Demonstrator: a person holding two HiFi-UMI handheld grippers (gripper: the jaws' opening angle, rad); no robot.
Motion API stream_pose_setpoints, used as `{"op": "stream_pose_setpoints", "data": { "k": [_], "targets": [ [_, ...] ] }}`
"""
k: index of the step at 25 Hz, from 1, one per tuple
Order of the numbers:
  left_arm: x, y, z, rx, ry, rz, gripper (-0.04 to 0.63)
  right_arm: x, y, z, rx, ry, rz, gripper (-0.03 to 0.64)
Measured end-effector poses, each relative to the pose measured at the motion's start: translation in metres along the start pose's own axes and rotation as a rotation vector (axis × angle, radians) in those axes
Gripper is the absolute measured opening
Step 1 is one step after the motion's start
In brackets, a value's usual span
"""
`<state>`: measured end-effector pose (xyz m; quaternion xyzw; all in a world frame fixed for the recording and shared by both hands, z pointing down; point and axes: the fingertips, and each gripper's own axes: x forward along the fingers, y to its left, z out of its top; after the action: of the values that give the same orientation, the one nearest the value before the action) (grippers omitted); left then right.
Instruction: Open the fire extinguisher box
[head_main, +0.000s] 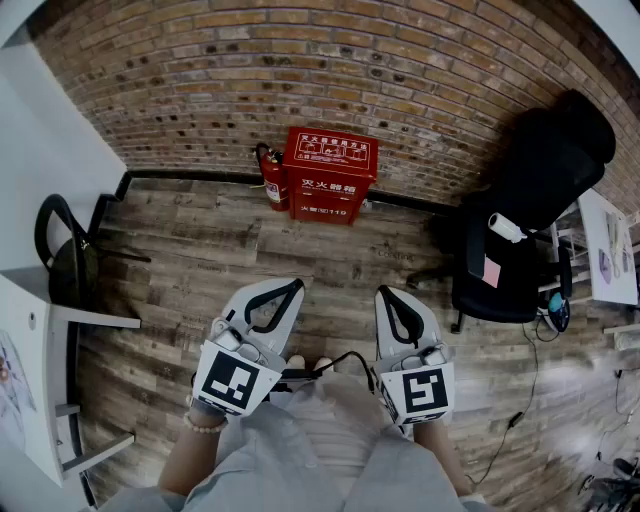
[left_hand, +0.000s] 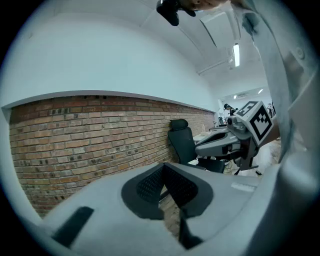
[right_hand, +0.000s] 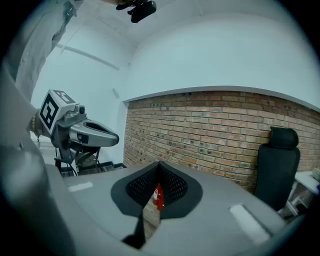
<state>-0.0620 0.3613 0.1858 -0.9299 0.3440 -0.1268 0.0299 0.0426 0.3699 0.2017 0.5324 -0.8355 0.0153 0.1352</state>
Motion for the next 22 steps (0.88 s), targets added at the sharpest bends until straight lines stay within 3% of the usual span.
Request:
{"op": "stream_pose_setpoints", "data": {
  "k": [17, 22],
  "targets": [
    [0.001, 0.015, -0.004, 0.001, 0.003, 0.007, -0.002, 0.012, 0.002, 0.002, 0.007, 0.001, -0.005, 0.008],
    [-0.003, 0.021, -0.004, 0.01, -0.005, 0.003, -0.002, 0.014, -0.002, 0.003, 0.042, -0.015, -0.048, 0.008]
  ]
}}
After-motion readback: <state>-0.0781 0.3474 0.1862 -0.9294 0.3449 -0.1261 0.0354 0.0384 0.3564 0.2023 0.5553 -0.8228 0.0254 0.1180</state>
